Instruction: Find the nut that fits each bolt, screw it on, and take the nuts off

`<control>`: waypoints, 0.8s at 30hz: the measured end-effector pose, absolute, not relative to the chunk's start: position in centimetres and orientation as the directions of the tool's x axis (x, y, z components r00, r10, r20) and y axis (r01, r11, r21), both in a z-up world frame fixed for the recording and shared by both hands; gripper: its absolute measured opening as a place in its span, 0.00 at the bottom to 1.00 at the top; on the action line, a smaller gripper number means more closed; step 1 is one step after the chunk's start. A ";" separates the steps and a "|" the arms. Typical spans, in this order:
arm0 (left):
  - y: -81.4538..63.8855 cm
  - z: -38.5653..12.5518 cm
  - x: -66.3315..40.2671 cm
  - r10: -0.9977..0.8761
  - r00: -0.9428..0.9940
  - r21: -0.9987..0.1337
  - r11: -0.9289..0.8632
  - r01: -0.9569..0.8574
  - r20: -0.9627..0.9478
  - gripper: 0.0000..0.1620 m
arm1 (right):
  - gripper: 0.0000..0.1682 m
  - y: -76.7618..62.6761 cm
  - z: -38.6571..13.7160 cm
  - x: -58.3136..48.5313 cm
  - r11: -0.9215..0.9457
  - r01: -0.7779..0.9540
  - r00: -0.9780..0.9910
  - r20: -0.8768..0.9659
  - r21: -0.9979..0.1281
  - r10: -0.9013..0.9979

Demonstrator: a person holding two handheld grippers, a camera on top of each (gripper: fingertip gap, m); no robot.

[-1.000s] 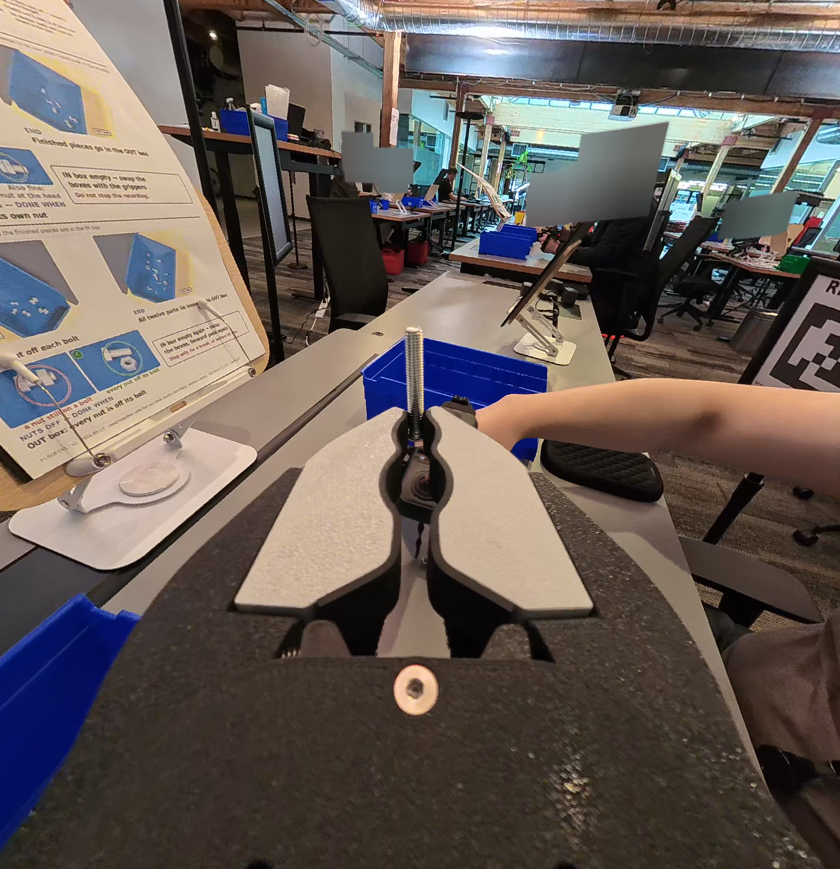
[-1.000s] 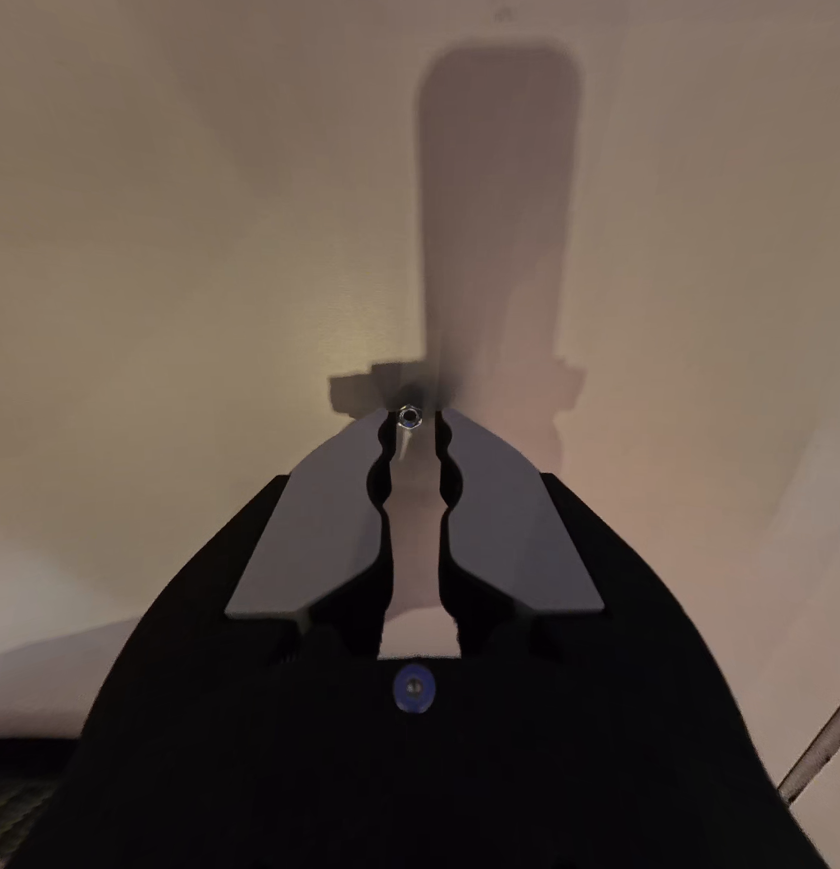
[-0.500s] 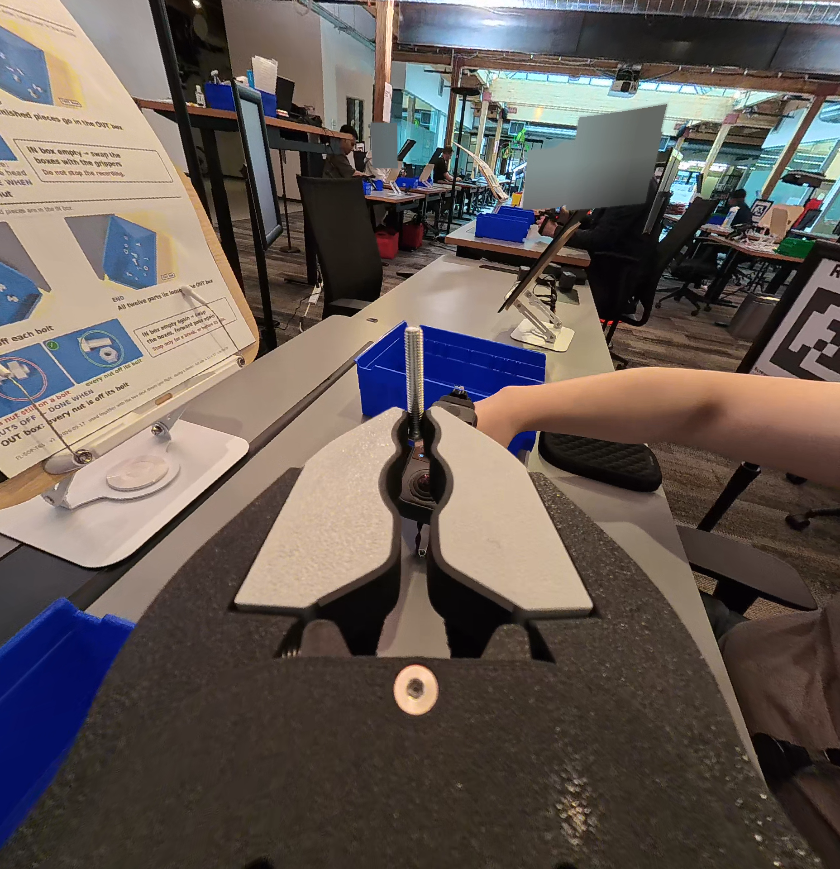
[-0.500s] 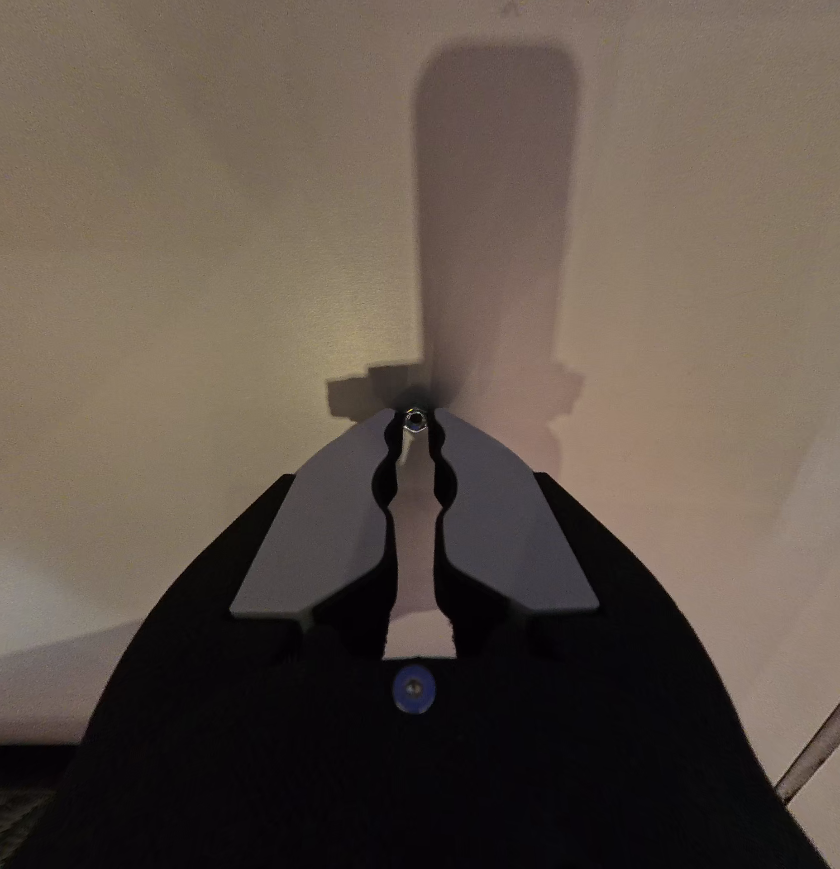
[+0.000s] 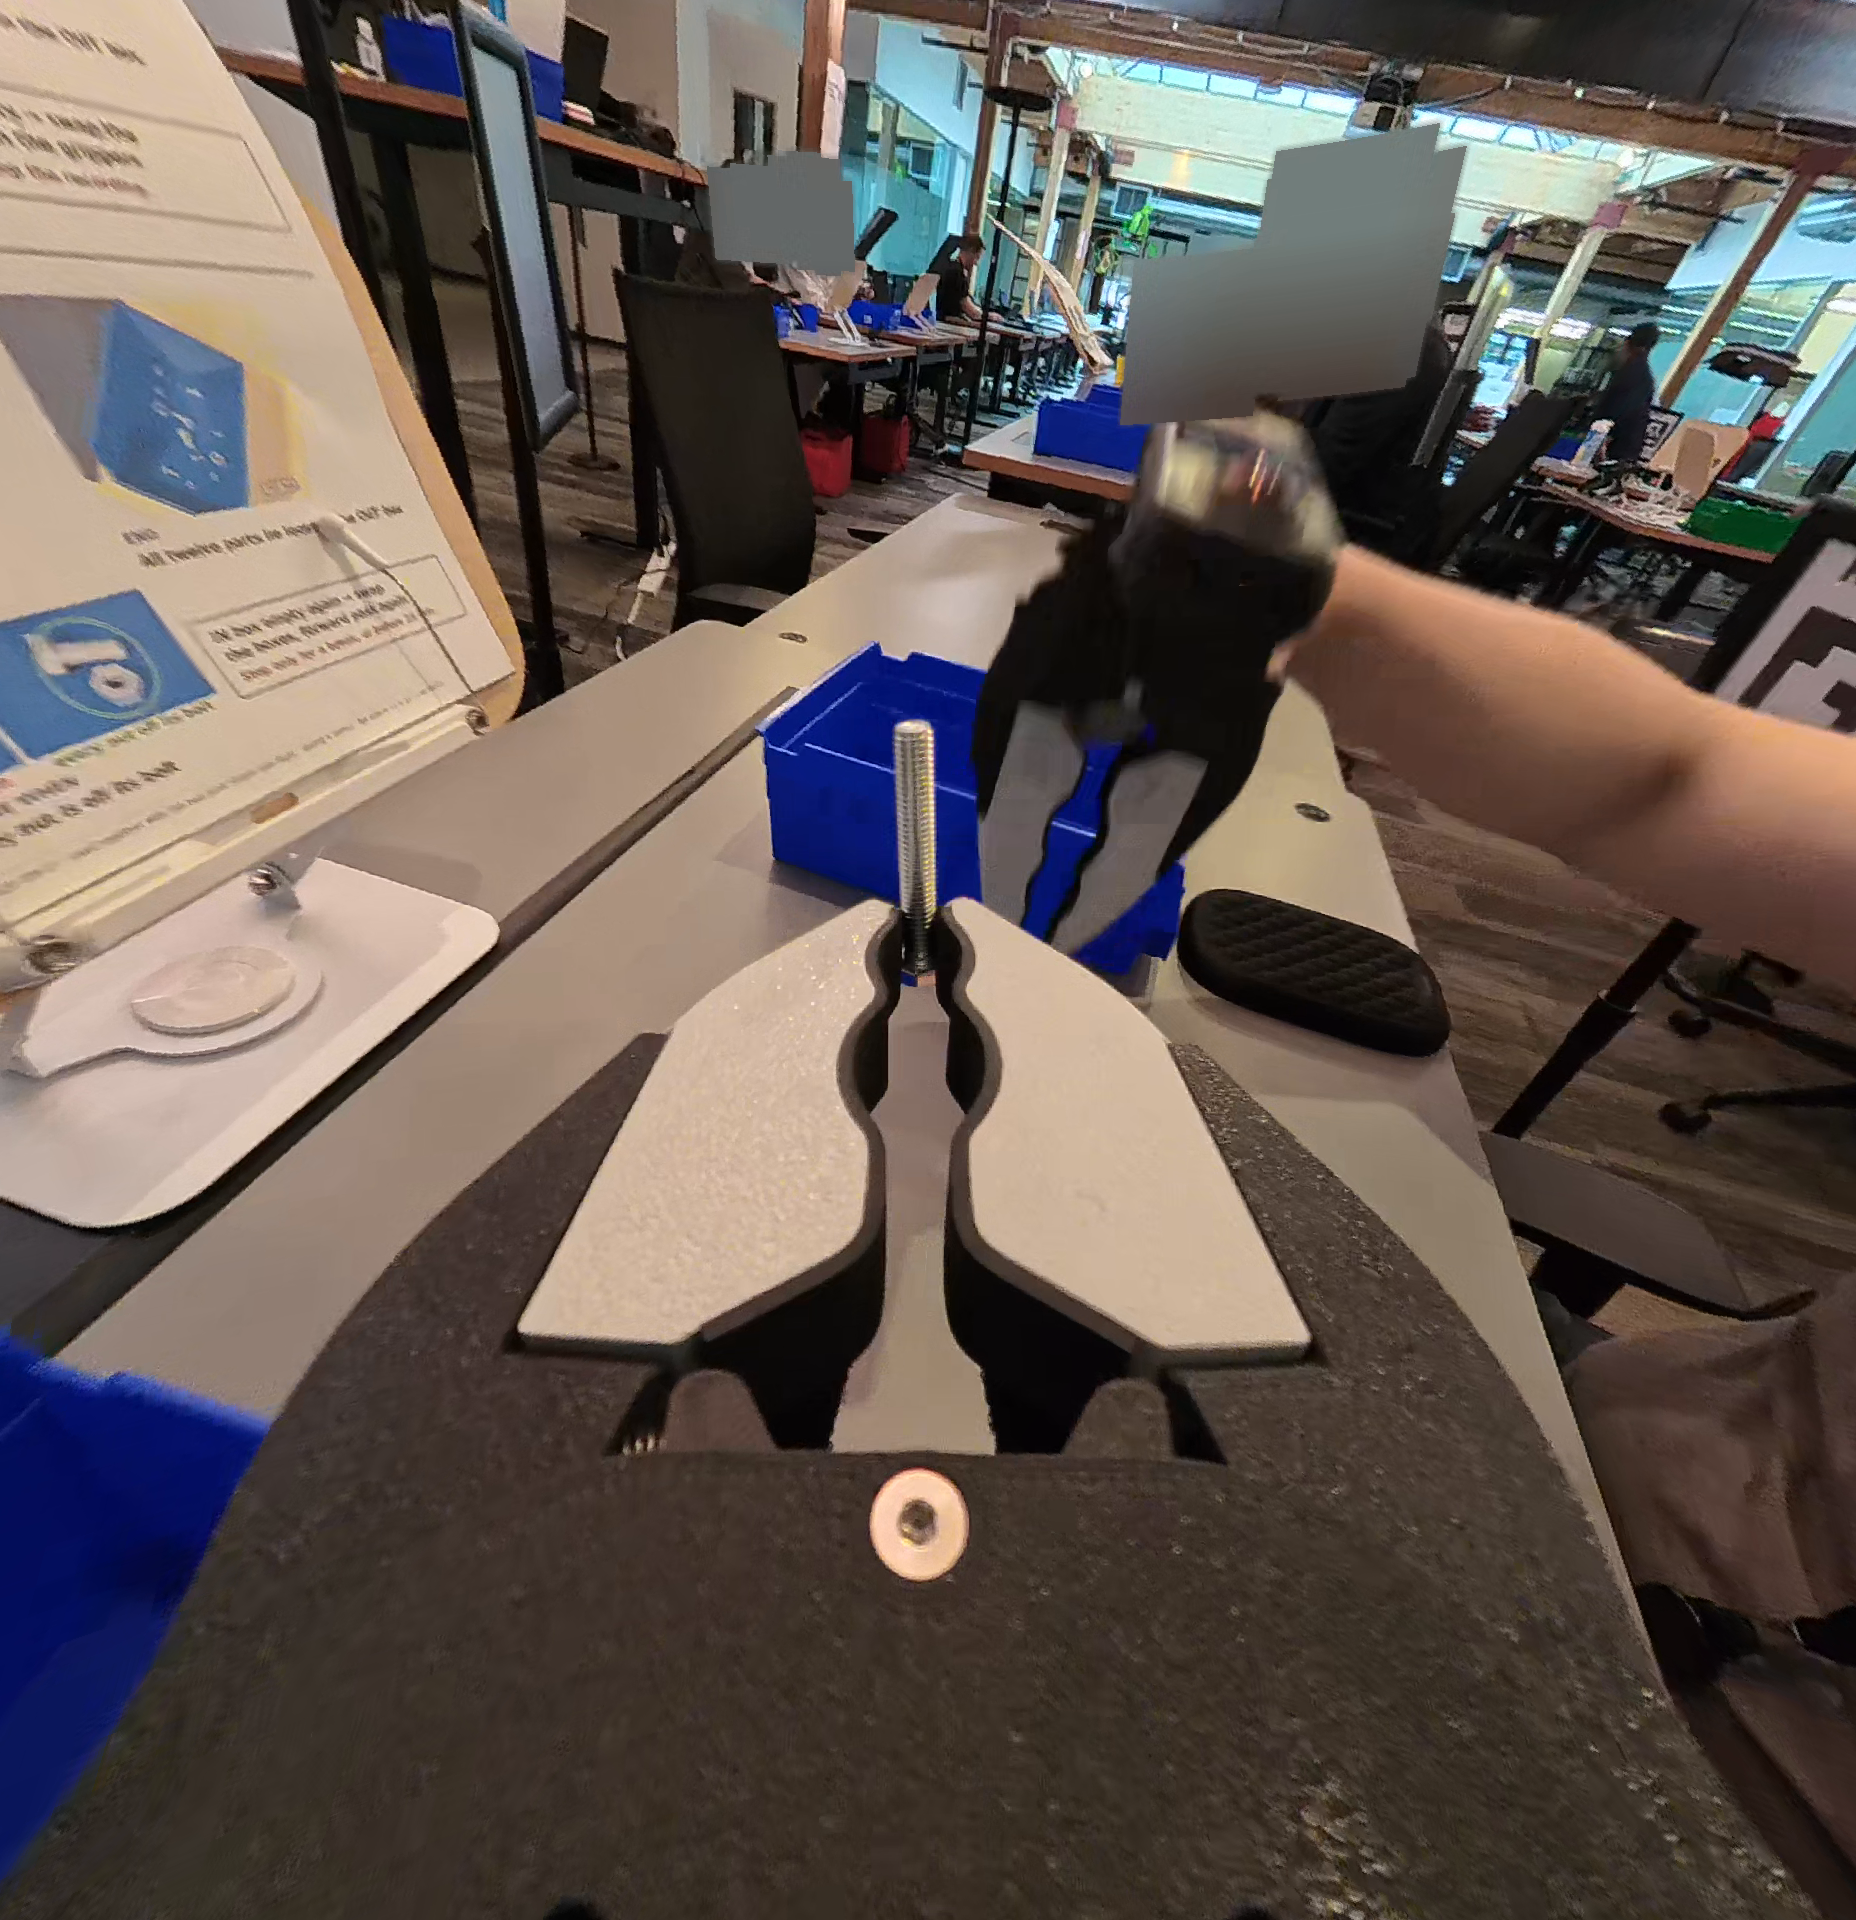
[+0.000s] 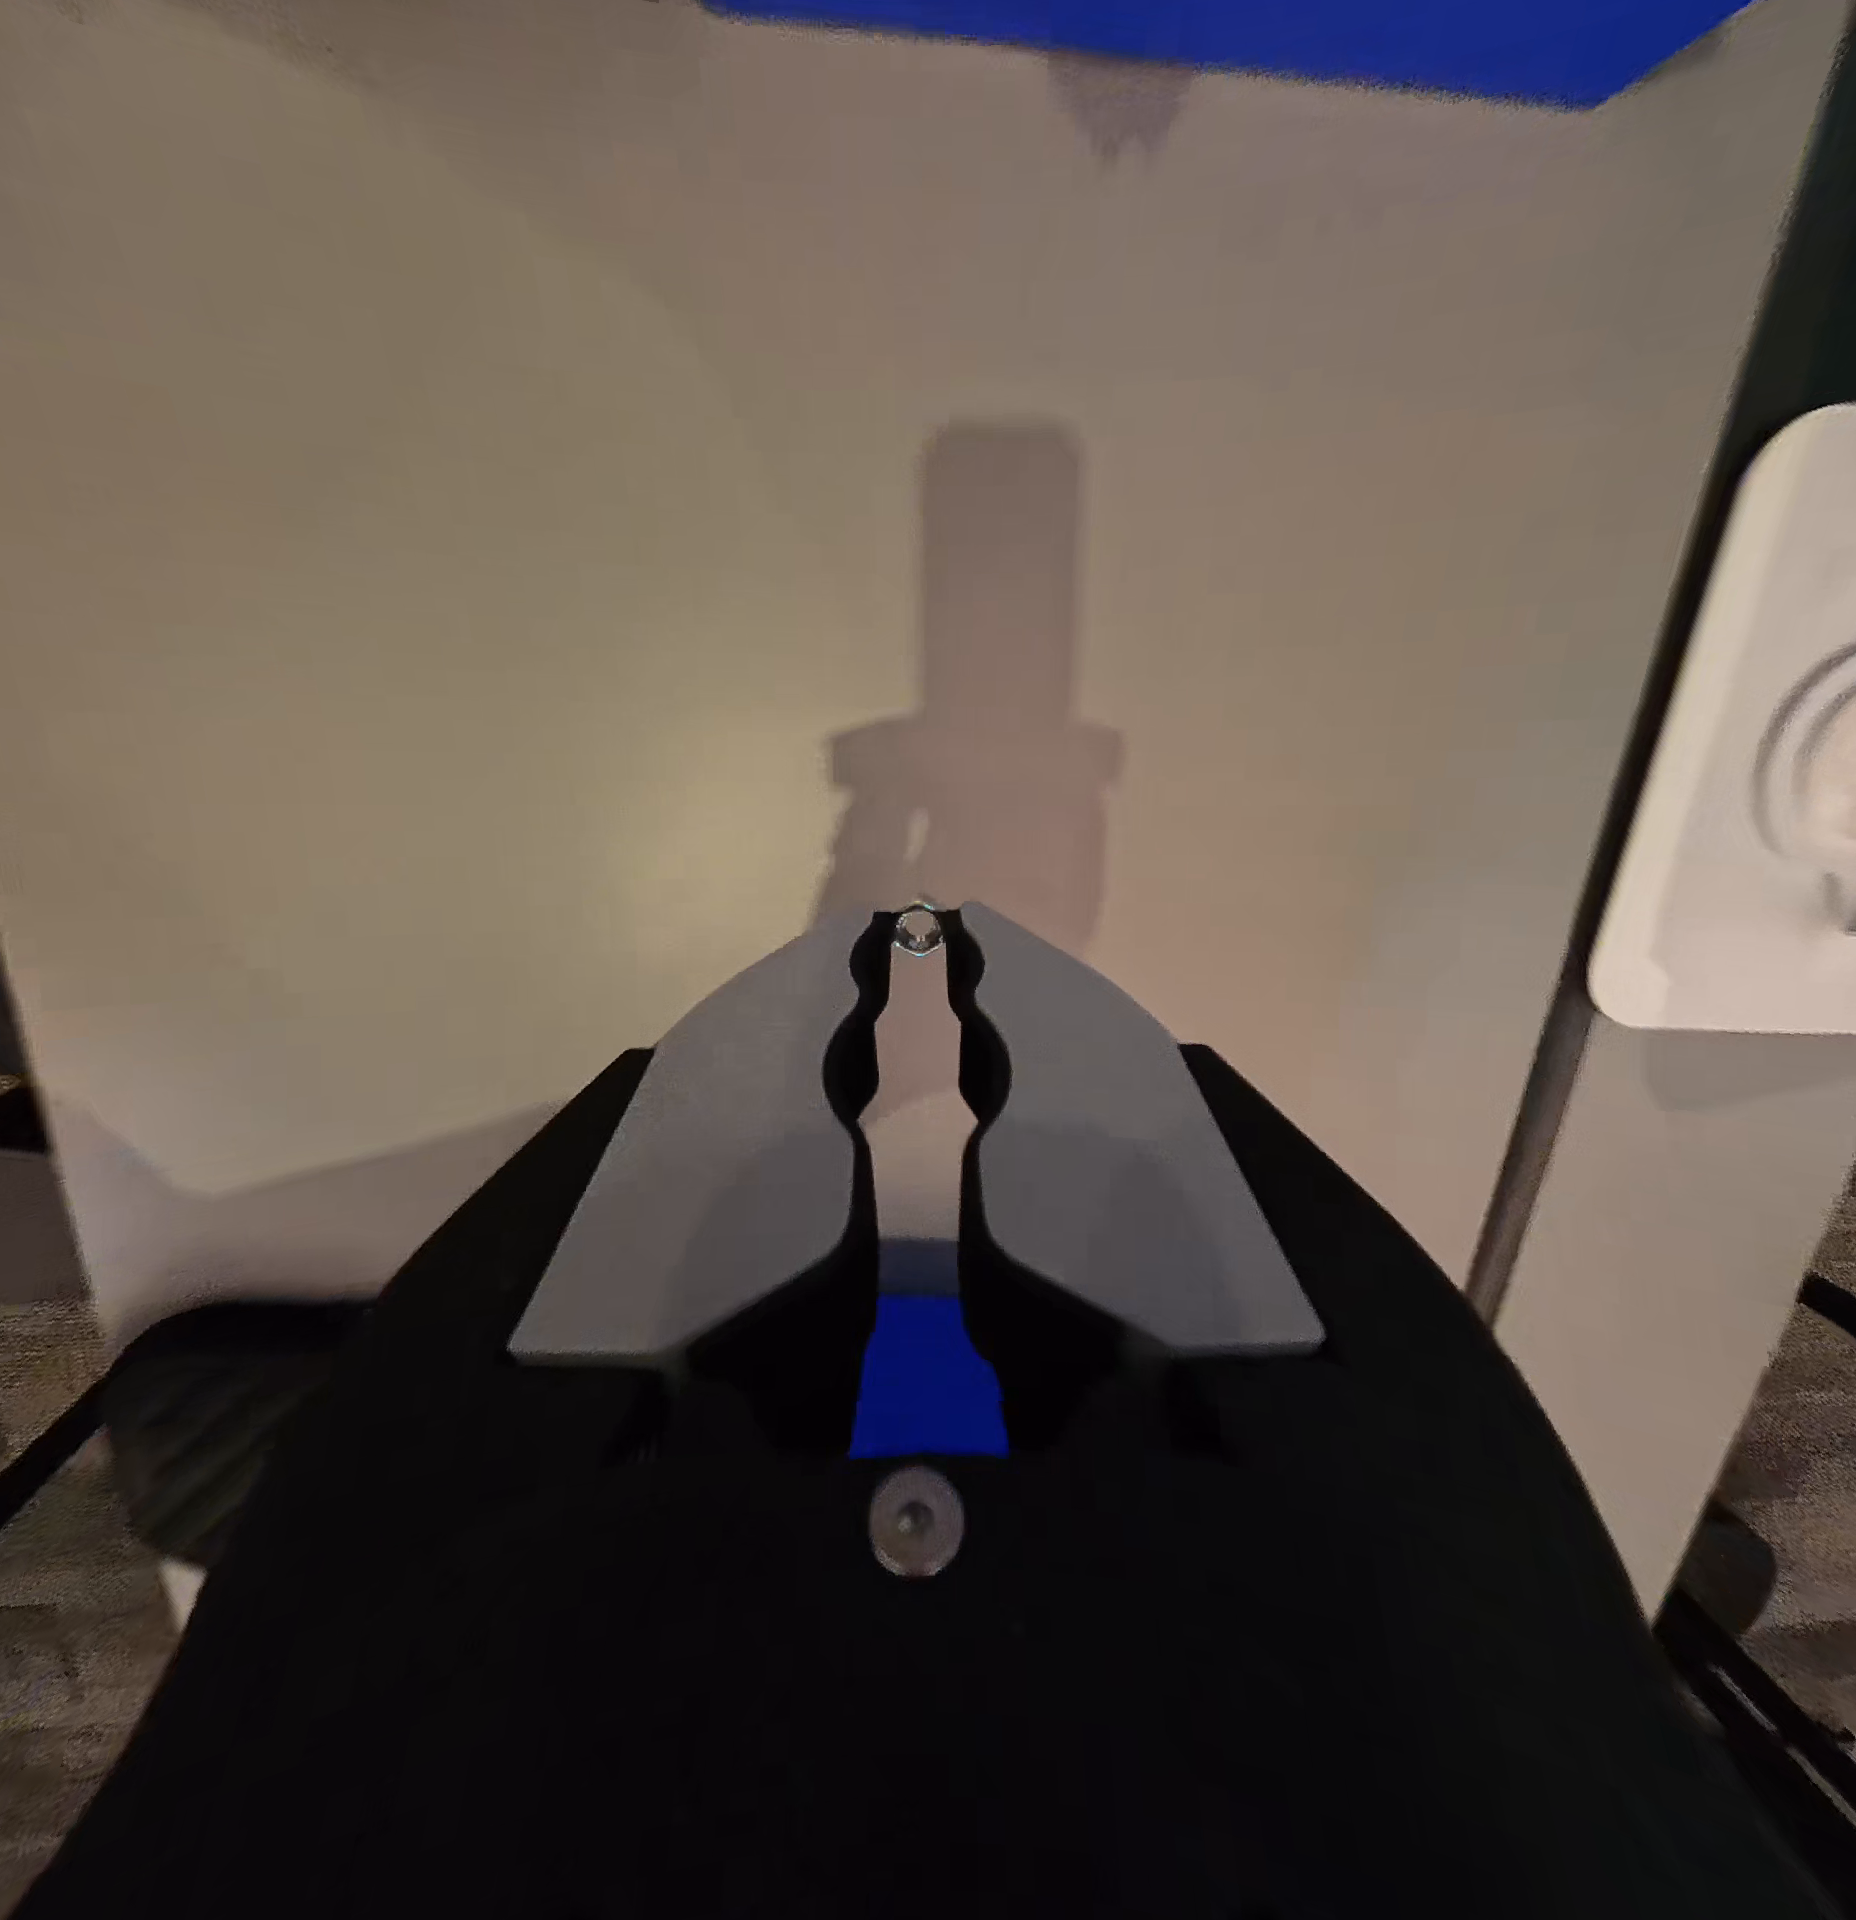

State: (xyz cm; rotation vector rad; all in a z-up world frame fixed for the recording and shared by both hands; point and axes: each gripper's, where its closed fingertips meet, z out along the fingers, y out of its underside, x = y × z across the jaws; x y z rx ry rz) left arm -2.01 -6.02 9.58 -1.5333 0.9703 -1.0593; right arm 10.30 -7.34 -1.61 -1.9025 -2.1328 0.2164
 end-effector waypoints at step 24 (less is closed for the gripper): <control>-11.9 8.5 7.9 -0.993 -0.005 -0.983 -0.119 -0.140 0.121 0.03 | 0.07 -11.5 12.4 6.7 0.219 0.951 -0.222 0.014 -0.217 0.975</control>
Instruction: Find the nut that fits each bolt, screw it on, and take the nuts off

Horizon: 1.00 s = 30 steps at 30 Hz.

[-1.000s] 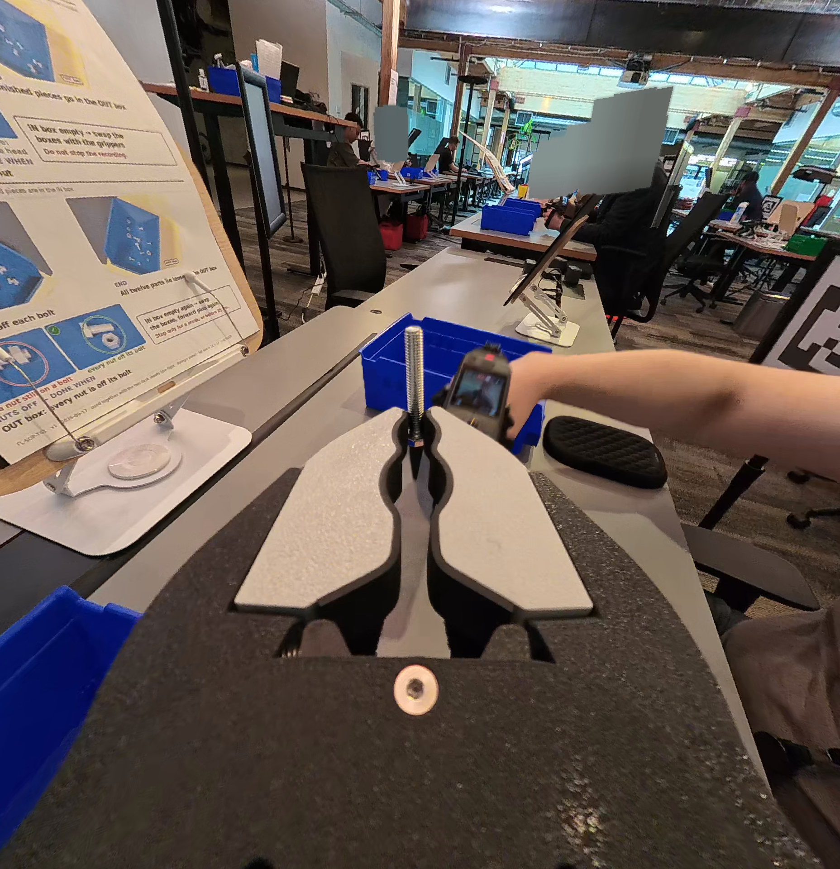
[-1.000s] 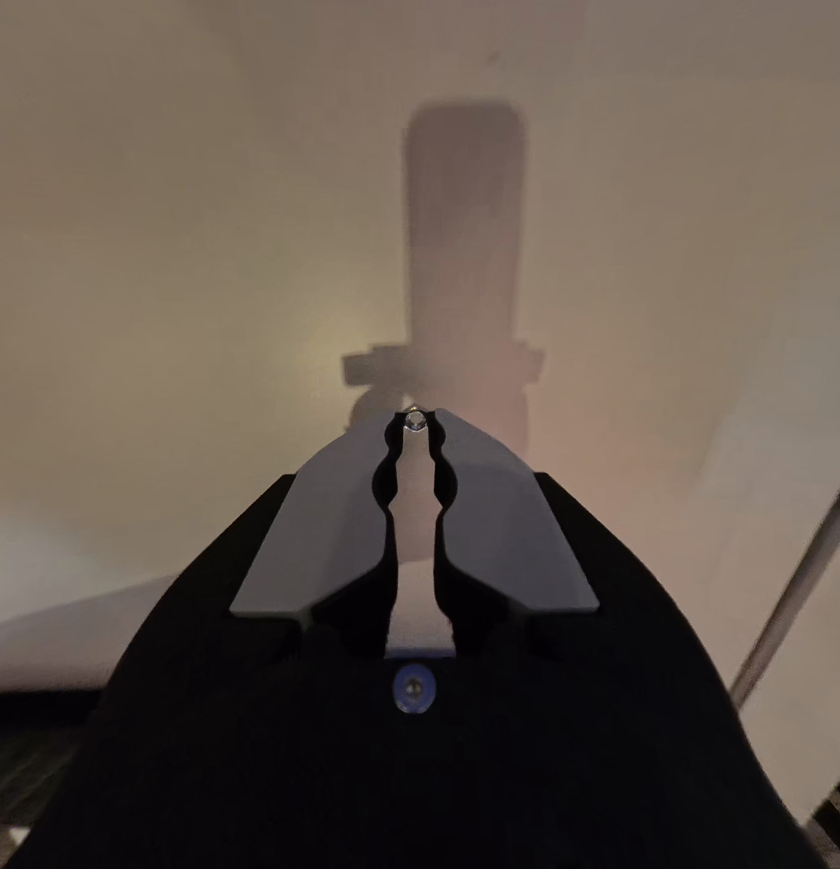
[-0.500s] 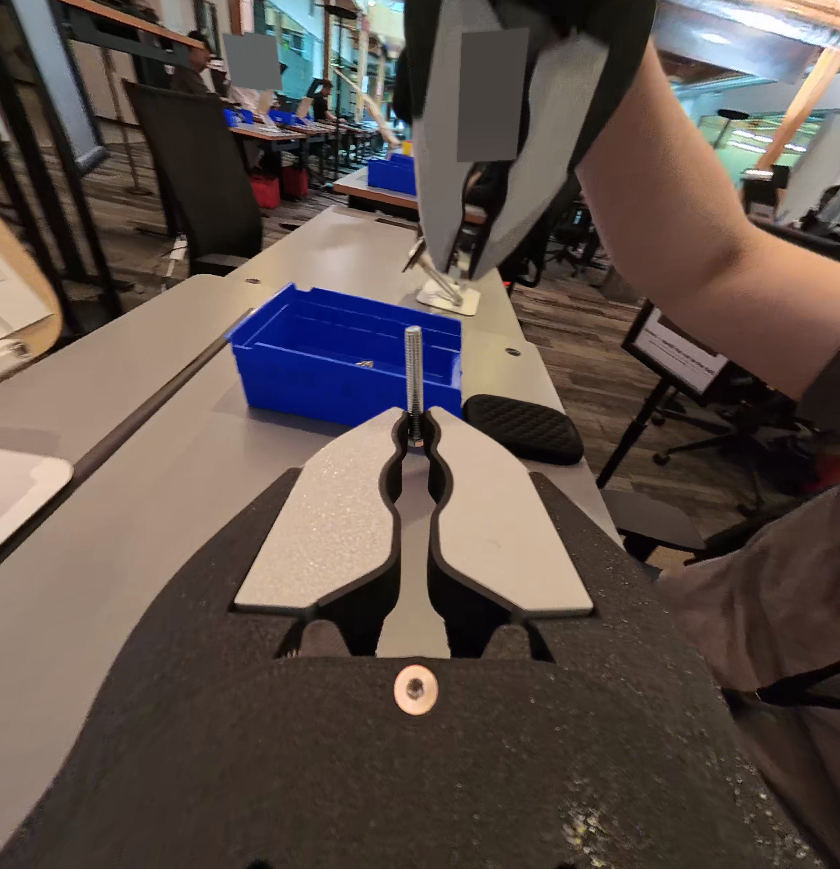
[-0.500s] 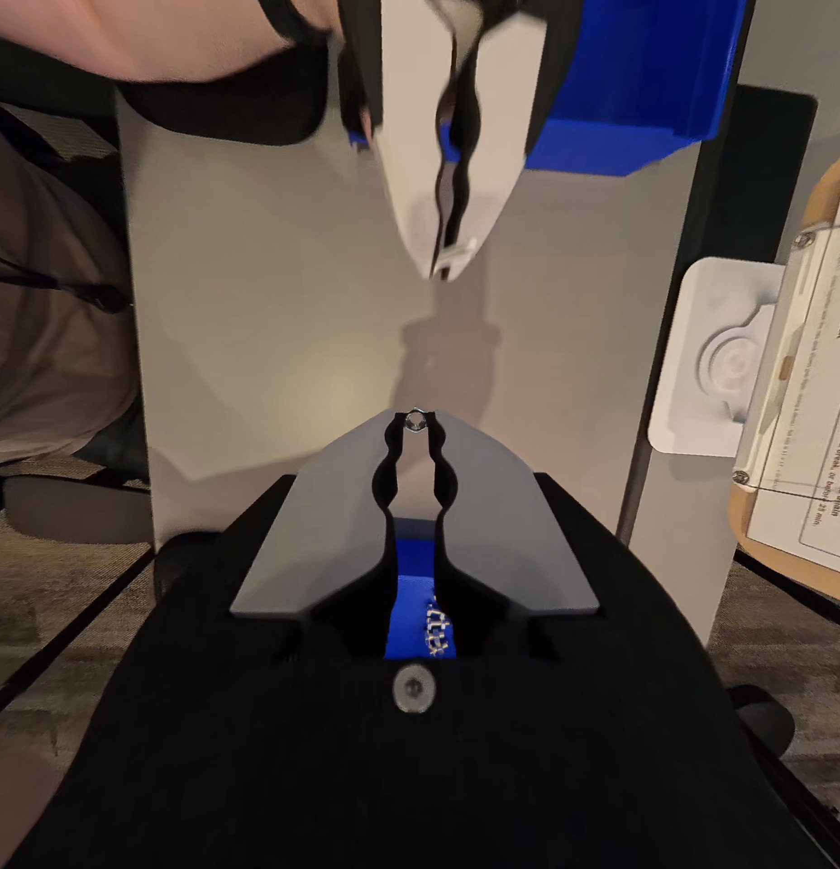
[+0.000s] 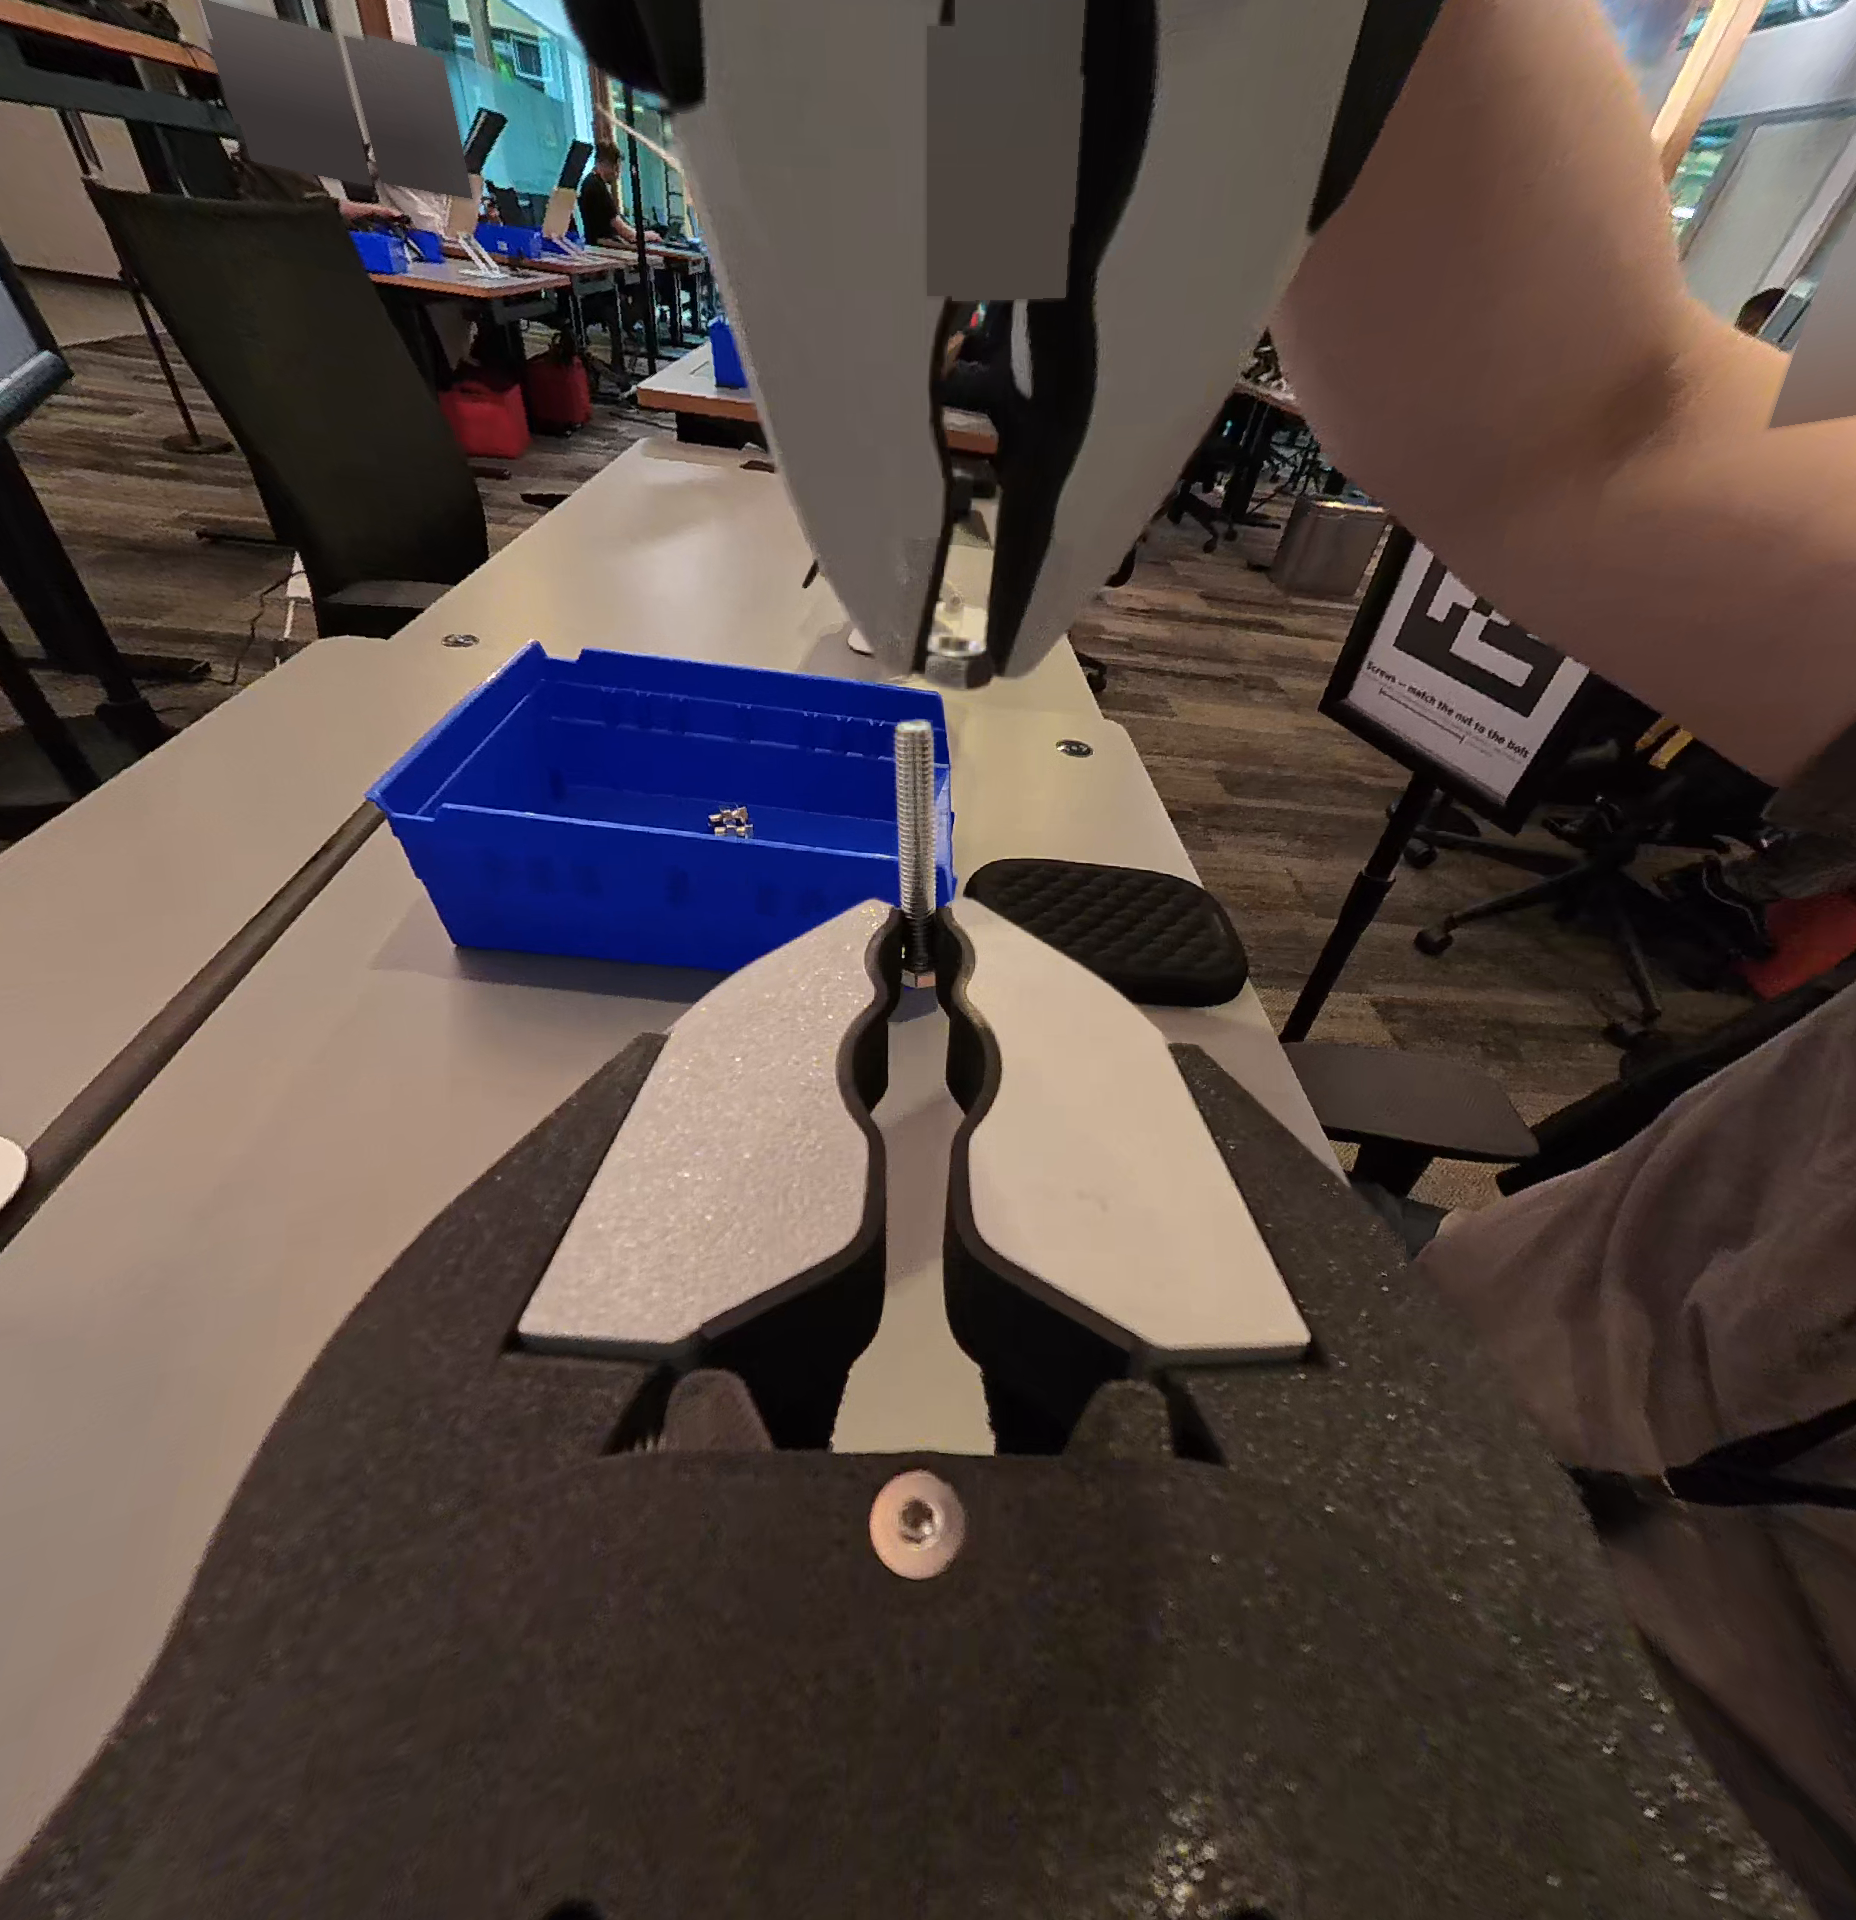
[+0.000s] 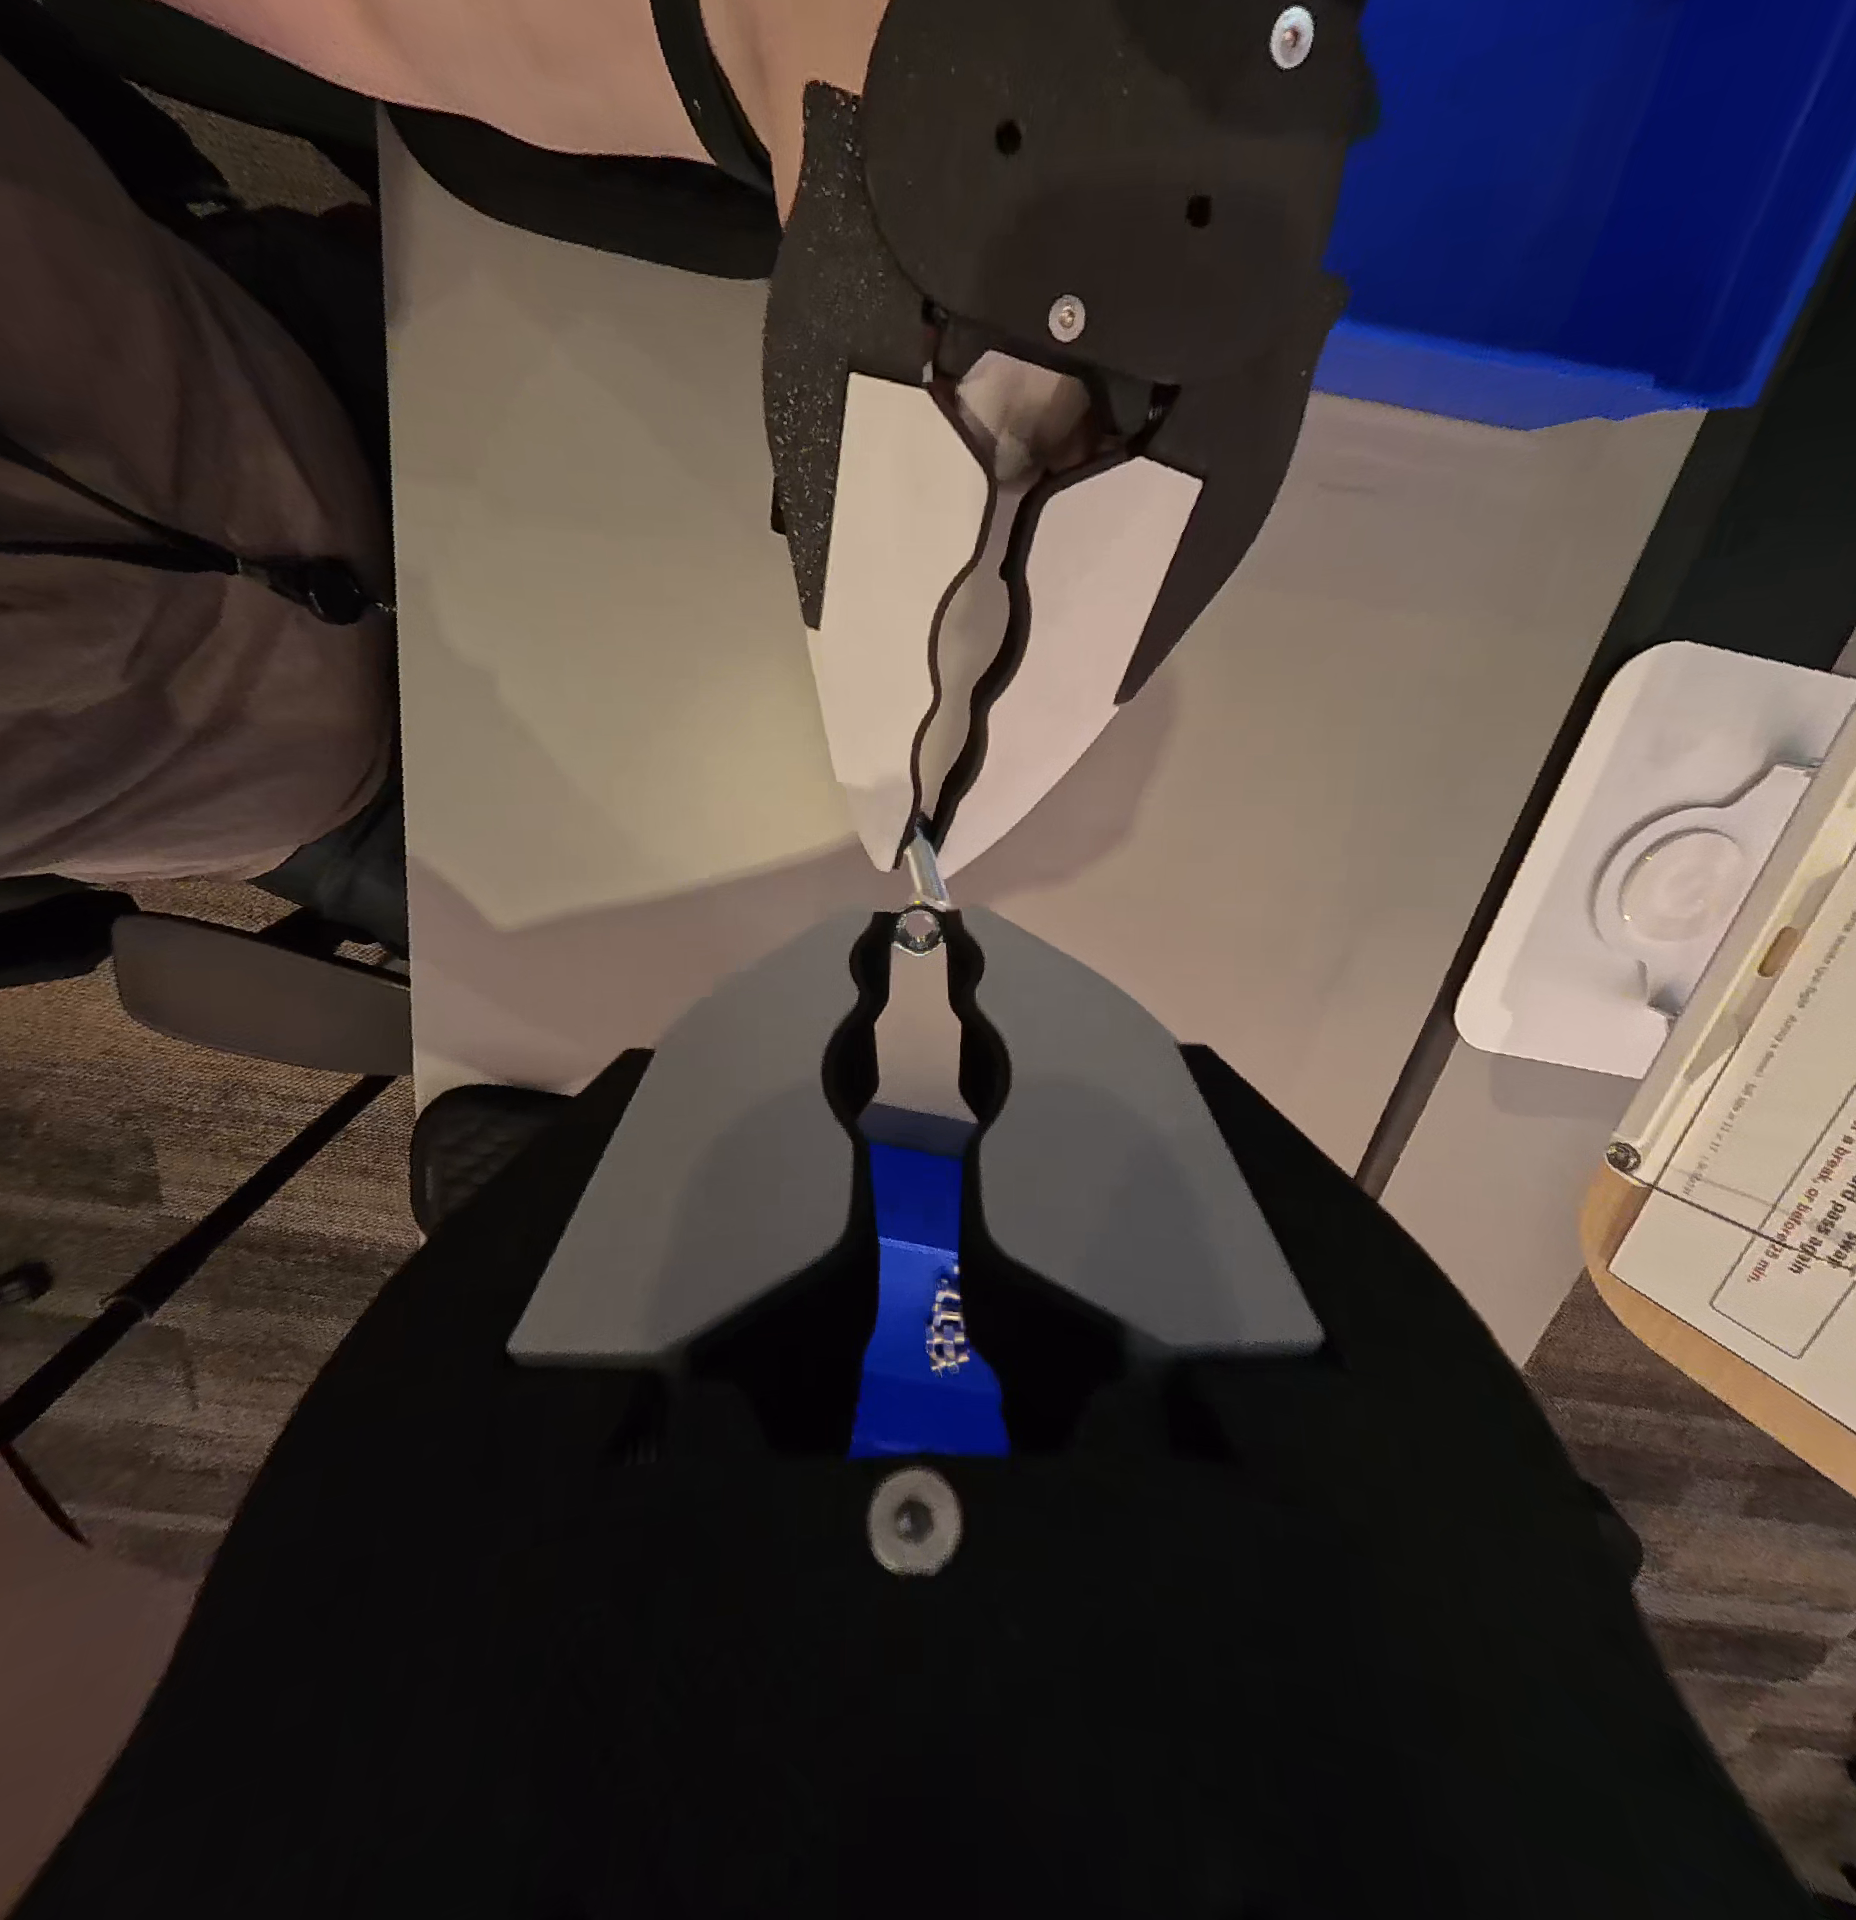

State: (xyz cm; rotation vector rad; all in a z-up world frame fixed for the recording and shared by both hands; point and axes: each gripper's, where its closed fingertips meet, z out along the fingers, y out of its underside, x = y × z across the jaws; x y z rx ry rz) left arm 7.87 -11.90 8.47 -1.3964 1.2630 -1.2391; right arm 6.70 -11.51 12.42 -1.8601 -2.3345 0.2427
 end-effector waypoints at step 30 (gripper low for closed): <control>-10.3 8.9 7.3 -0.989 0.139 -0.987 -0.073 -0.145 0.053 0.03 | 0.07 -9.9 12.0 6.1 -0.042 0.980 0.043 0.000 -0.194 0.999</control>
